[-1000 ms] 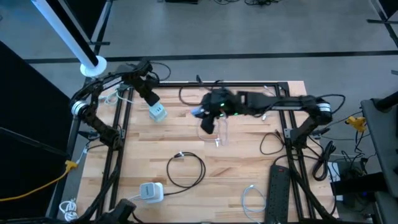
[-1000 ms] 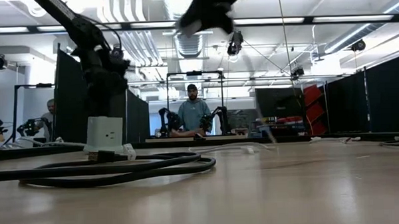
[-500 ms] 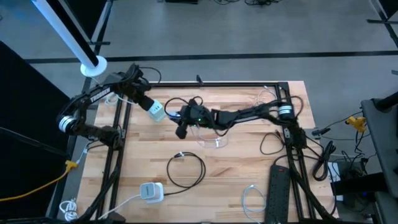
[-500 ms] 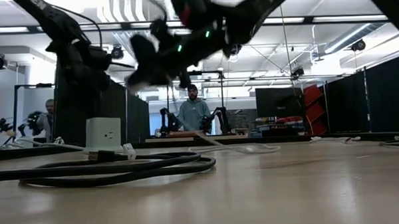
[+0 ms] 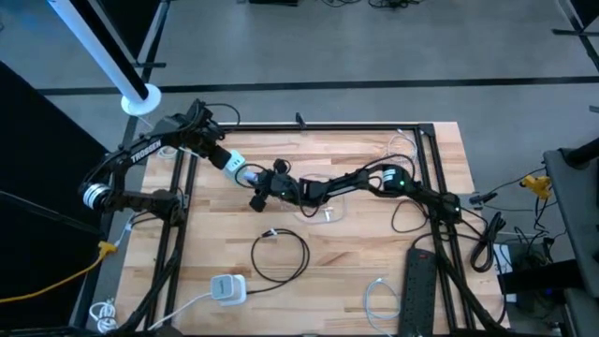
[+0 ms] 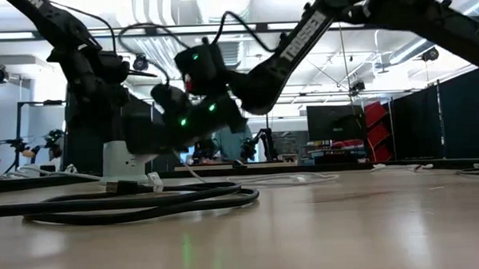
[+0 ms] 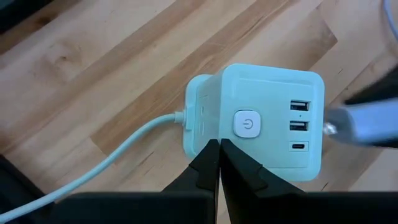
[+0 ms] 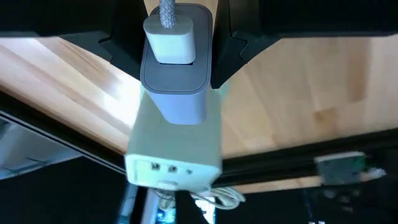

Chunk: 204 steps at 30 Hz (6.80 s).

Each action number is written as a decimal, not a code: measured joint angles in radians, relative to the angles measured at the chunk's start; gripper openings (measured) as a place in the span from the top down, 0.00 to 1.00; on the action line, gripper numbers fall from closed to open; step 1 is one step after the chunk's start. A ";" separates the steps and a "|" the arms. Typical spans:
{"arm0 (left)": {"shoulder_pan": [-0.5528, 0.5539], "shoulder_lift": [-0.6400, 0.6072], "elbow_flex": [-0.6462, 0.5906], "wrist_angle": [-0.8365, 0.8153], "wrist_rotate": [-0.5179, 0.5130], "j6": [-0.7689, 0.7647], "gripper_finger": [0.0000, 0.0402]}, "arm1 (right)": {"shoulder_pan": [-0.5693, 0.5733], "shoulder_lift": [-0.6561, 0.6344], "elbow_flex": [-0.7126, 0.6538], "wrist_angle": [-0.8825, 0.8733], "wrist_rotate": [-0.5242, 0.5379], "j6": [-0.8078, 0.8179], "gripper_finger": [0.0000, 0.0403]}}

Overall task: Insert USB
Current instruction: Insert the light blue charger adapter into the light green outlet extension

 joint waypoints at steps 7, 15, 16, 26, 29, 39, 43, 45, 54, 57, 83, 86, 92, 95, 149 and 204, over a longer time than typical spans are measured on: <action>0.000 -0.037 0.011 -0.019 -0.065 0.003 1.00 | -0.011 0.066 0.091 -0.001 0.005 0.009 0.71; 0.002 -0.029 -0.040 0.015 -0.087 0.017 1.00 | -0.025 0.072 0.097 -0.004 0.028 0.009 0.71; 0.002 -0.025 -0.049 0.027 -0.086 0.017 1.00 | -0.026 0.072 0.097 -0.004 0.029 0.009 0.71; 0.003 -0.015 -0.188 0.217 -0.021 0.052 1.00 | -0.038 0.072 0.097 -0.010 0.033 0.043 0.71; 0.003 -0.015 -0.207 0.232 0.003 0.043 1.00 | -0.043 0.072 0.096 -0.011 0.018 0.043 0.71; 0.003 -0.015 -0.207 0.245 0.013 0.062 1.00 | -0.067 0.072 0.096 -0.069 -0.065 0.043 0.71; 0.003 -0.015 -0.207 0.248 0.021 0.087 1.00 | -0.079 0.077 0.096 -0.086 -0.101 0.028 0.71; 0.003 -0.015 -0.208 0.251 0.032 0.089 1.00 | -0.080 0.078 0.096 -0.085 -0.112 0.003 0.71; 0.003 -0.016 -0.217 0.266 0.044 0.133 1.00 | -0.099 0.082 0.115 -0.097 -0.172 -0.014 0.71; 0.003 -0.016 -0.217 0.267 0.043 0.148 1.00 | -0.102 0.085 0.134 -0.109 -0.180 -0.039 0.71; -0.027 -0.016 -0.218 0.291 0.013 0.362 1.00 | -0.167 0.084 0.333 -0.476 -0.478 -0.132 0.71; -0.029 -0.016 -0.218 0.290 0.013 0.364 1.00 | -0.168 0.084 0.344 -0.495 -0.478 -0.106 0.71; -0.043 -0.016 -0.218 0.280 0.010 0.416 1.00 | -0.163 0.084 0.358 -0.523 -0.457 -0.070 0.71; -0.046 -0.016 -0.218 0.277 0.009 0.424 1.00 | -0.162 0.082 0.358 -0.527 -0.438 -0.069 0.71; -0.171 -0.097 -0.193 0.220 -0.106 0.608 1.00 | -0.190 0.061 0.581 -1.056 -0.656 -0.402 0.27; -0.196 -0.094 -0.254 0.292 -0.129 0.514 1.00 | -0.198 0.040 0.569 -1.106 -0.609 -0.341 0.75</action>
